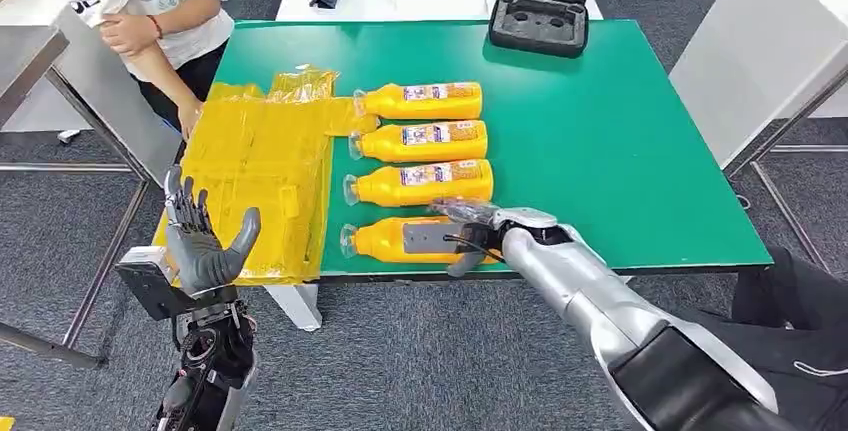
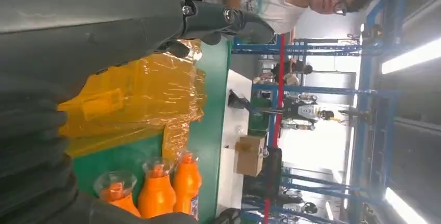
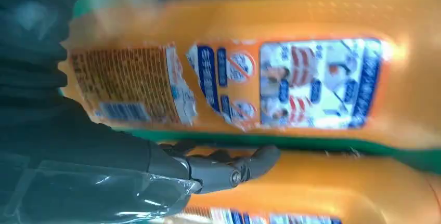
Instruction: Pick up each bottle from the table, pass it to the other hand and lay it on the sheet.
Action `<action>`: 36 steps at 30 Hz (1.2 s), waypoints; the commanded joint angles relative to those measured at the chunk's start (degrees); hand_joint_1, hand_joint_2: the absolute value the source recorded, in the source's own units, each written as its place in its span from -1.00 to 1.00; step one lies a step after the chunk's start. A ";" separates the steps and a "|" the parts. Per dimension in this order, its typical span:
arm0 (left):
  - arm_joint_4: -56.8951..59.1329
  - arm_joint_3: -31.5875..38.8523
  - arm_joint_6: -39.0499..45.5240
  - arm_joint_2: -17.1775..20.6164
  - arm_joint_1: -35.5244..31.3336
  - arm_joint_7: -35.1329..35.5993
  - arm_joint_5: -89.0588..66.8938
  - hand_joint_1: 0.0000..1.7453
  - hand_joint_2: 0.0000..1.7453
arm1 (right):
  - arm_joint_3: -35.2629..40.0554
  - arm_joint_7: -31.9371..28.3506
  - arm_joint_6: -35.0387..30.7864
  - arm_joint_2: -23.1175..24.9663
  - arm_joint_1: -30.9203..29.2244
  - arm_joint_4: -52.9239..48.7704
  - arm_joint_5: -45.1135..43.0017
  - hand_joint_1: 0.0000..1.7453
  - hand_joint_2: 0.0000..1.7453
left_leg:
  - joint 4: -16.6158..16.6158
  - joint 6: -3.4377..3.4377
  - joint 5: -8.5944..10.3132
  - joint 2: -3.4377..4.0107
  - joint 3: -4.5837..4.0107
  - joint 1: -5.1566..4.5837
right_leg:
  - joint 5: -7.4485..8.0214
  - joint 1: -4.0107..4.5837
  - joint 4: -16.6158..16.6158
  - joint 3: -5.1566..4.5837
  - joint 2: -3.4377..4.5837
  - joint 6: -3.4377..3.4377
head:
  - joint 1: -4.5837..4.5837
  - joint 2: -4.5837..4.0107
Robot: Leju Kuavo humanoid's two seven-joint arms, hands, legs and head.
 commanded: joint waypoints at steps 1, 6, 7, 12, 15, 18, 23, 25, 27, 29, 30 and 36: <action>3.41 0.22 -0.71 0.36 -1.93 0.40 0.32 -1.00 1.00 | 2.42 0.57 -0.88 -1.64 0.79 1.05 0.05 -1.00 1.00 | -0.07 -0.11 -0.11 -0.09 0.32 0.08 | -0.13 0.08 -0.10 0.36 -0.10 -0.10 | 0.00 0.00; 3.73 0.04 -0.94 0.39 -2.07 0.53 0.41 -1.00 1.00 | 2.06 1.04 -0.92 -2.24 1.45 0.76 0.05 -1.00 1.00 | -0.06 -0.12 -0.10 -0.09 0.34 0.09 | -0.11 0.10 -0.11 0.38 -0.10 -0.11 | -0.02 0.00; 3.91 -0.03 -1.00 0.37 -2.14 0.60 0.46 -1.00 1.00 | 2.04 1.38 -1.03 -2.34 1.77 0.90 0.28 -1.00 1.00 | -0.04 -0.08 -0.06 -0.10 0.24 0.06 | -0.08 0.07 -0.08 0.27 -0.11 -0.08 | 0.02 0.00; 4.26 -0.16 -1.13 0.40 -2.24 0.60 0.48 -1.00 1.00 | 1.77 1.38 -1.56 -2.74 2.59 0.89 0.27 -0.88 1.00 | -0.07 -0.09 -0.06 -0.10 0.27 0.06 | -0.08 0.06 -0.11 0.31 -0.11 -0.09 | 0.00 0.00; 4.33 -0.18 -1.15 0.38 -2.24 0.61 0.49 -1.00 1.00 | 1.78 1.41 -1.87 -2.85 3.13 0.90 0.34 0.64 1.00 | -0.06 -0.11 -0.08 -0.12 0.30 0.10 | -0.09 0.10 -0.14 0.36 -0.14 -0.10 | 0.00 0.00; 4.31 -0.22 -1.16 0.34 -2.28 0.62 0.50 -1.00 1.00 | 1.77 1.40 -1.96 -3.08 3.45 0.90 0.35 0.84 1.00 | -0.08 -0.12 -0.10 -0.14 0.35 0.11 | -0.12 0.11 -0.16 0.43 -0.15 -0.11 | 0.00 0.00; 4.14 -0.32 -1.20 0.33 -2.18 0.74 0.57 -1.00 1.00 | 1.62 1.30 -2.00 -3.66 4.05 -0.50 0.51 0.90 1.00 | -0.07 -0.09 -0.06 -0.13 0.31 0.07 | -0.10 0.07 -0.12 0.34 -0.15 -0.09 | 0.00 0.00; 4.03 -0.32 -1.18 0.34 -2.08 0.75 0.59 -1.00 1.00 | 1.61 1.40 -1.80 -3.70 3.97 -0.61 0.55 0.88 1.00 | -0.06 -0.14 -0.12 -0.14 0.43 0.12 | -0.14 0.13 -0.15 0.49 -0.16 -0.13 | 0.00 0.00; 3.85 -0.36 -1.09 0.42 -1.90 0.91 0.68 -1.00 1.00 | 1.42 1.51 -1.48 -3.76 4.08 -0.97 0.67 0.94 1.00 | -0.06 -0.12 -0.11 -0.06 0.39 0.09 | -0.11 0.10 -0.13 0.41 -0.08 -0.11 | 0.00 0.00; 3.47 -0.46 -1.02 0.49 -1.53 1.03 0.81 -1.00 1.00 | 0.99 1.32 -1.35 -3.73 4.28 -1.10 0.69 1.00 1.00 | -0.05 -0.06 -0.03 -0.03 0.20 0.05 | -0.05 0.05 -0.09 0.20 -0.07 -0.06 | 0.00 0.00; 3.44 -0.55 -1.09 0.51 -1.43 1.03 0.83 -1.00 1.00 | 0.69 1.10 -1.40 -3.67 4.37 -1.11 0.50 0.98 1.00 | -0.07 -0.10 -0.07 -0.06 0.32 0.08 | -0.09 0.08 -0.12 0.34 -0.09 -0.10 | 0.00 0.00; 2.26 -0.71 -0.99 0.40 -0.49 0.33 1.14 -1.00 1.00 | -7.57 -9.11 -5.48 -0.28 5.25 -7.10 -7.47 1.00 1.00 | -0.04 -0.13 -0.15 0.11 0.37 0.09 | -0.11 0.10 -0.10 0.34 0.08 -0.12 | 0.02 0.00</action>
